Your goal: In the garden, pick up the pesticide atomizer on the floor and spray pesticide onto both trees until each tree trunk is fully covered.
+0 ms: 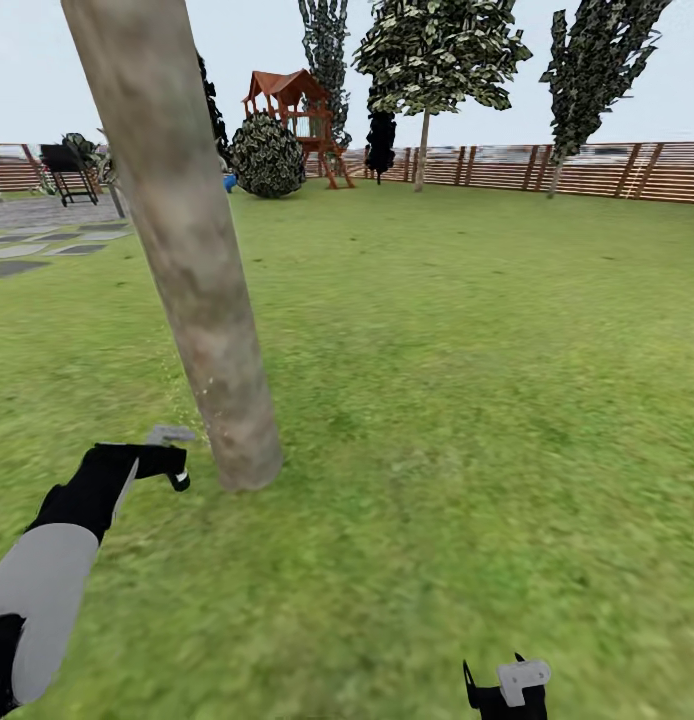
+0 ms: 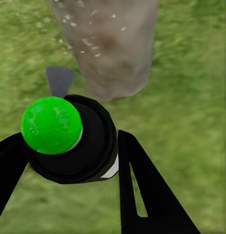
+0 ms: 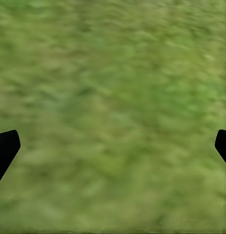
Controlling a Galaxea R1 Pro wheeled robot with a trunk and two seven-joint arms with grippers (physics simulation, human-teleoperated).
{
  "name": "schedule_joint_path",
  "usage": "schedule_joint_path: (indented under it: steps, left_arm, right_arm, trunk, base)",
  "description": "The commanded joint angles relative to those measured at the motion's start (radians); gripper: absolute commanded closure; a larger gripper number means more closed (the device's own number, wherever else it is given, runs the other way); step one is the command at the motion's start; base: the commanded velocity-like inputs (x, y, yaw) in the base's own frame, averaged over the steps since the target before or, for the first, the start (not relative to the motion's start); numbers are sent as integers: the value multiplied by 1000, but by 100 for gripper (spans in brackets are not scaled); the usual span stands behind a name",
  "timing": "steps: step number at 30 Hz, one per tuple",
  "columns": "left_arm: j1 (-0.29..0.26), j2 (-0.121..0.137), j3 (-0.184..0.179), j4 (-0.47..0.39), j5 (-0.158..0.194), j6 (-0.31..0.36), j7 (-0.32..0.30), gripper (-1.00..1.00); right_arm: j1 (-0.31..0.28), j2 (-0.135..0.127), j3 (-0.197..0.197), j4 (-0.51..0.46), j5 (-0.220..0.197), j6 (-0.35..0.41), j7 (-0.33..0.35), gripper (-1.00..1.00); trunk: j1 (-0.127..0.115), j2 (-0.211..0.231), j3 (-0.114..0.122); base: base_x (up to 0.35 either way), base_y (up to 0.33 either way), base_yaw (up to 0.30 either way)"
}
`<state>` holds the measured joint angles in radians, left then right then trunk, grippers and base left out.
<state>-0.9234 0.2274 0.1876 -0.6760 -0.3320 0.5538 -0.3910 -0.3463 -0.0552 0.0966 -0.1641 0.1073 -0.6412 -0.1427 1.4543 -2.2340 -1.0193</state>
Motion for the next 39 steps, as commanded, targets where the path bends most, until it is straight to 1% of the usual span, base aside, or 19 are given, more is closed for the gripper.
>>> schedule_joint_path:
  steps: [1,3,5,6,8,10,12,14,16,17,19,21,23,25,28,31,35,36,39]
  left_arm:
    - [-4,-14,-3,-14,-4,0,-1,100]
    - [-6,-29,-5,-63,-3,8,-3,100]
    - [-6,-33,-6,-92,-3,23,-8,100]
    - [-16,-33,-8,-118,-2,58,-19,100]
    - [-64,-25,-13,-140,-3,130,-69,100]
    - [-102,-19,-15,-146,-8,158,-115,100]
    - [-117,-6,-16,-147,-12,165,-130,100]
    - [-120,21,-16,-148,-11,168,-134,100]
    - [-121,28,-20,-148,-9,169,-137,100]
    - [-121,24,-36,-149,-7,169,-138,100]
    - [-121,18,-98,-149,-5,174,-145,100]
    - [-122,7,-174,-150,-1,194,-176,100]
    - [-128,7,-191,-151,0,208,-213,100]
    - [-147,10,-197,-151,-1,213,-261,100]
    - [-181,18,-195,-150,-6,217,-301,100]
    - [-206,57,-183,-149,-6,220,-309,100]
    - [-213,77,-178,-149,-8,226,-309,100]
    - [-213,96,-177,-149,-6,227,-310,100]
    - [-208,105,-176,-150,-4,226,-310,100]
  right_arm:
    - [0,0,0,0,0,0,0,-100]
    - [0,0,0,0,0,0,1,-100]
    - [0,0,0,0,0,0,0,-100]
    - [0,0,0,0,0,0,1,-100]
    - [0,0,0,0,0,1,1,-100]
    - [0,0,0,0,0,1,1,-100]
    - [0,0,0,0,0,1,1,-100]
    - [0,0,0,0,0,0,1,-100]
    - [0,0,0,0,0,0,1,-100]
    - [0,0,0,0,0,1,1,-100]
    - [0,0,0,0,0,0,1,-100]
    - [0,0,0,0,0,0,1,-100]
    - [0,0,0,0,0,0,1,-100]
    - [0,1,0,0,0,0,1,-100]
    - [0,0,0,0,0,1,2,-100]
    - [0,0,0,0,0,1,2,-100]
    - [0,0,0,0,0,0,1,-100]
    - [0,0,0,0,0,0,2,-100]
    - [0,0,0,0,0,0,2,-100]
  trunk:
    - [0,0,0]
    - [0,0,0]
    - [0,0,0]
    - [0,0,0]
    - [0,0,0]
    - [0,0,0]
    - [0,0,0]
    - [0,0,0]
    - [0,0,0]
    - [0,0,0]
    - [0,0,0]
    - [0,0,0]
    - [0,0,0]
    - [0,0,0]
    - [0,0,0]
    - [0,0,0]
    - [0,0,0]
    - [0,0,0]
    - [0,0,0]
  base:
    - [-281,0,0]
    - [-128,0,0]
    - [-46,0,0]
    - [-15,0,0]
    - [-6,0,0]
    - [-2,0,0]
    - [0,0,0]
    - [0,0,0]
    - [0,0,0]
    - [0,0,0]
    - [0,0,0]
    - [0,0,0]
    - [0,0,0]
    - [0,0,0]
    - [0,0,0]
    - [0,0,0]
    - [0,0,0]
    - [0,0,0]
    - [0,0,0]
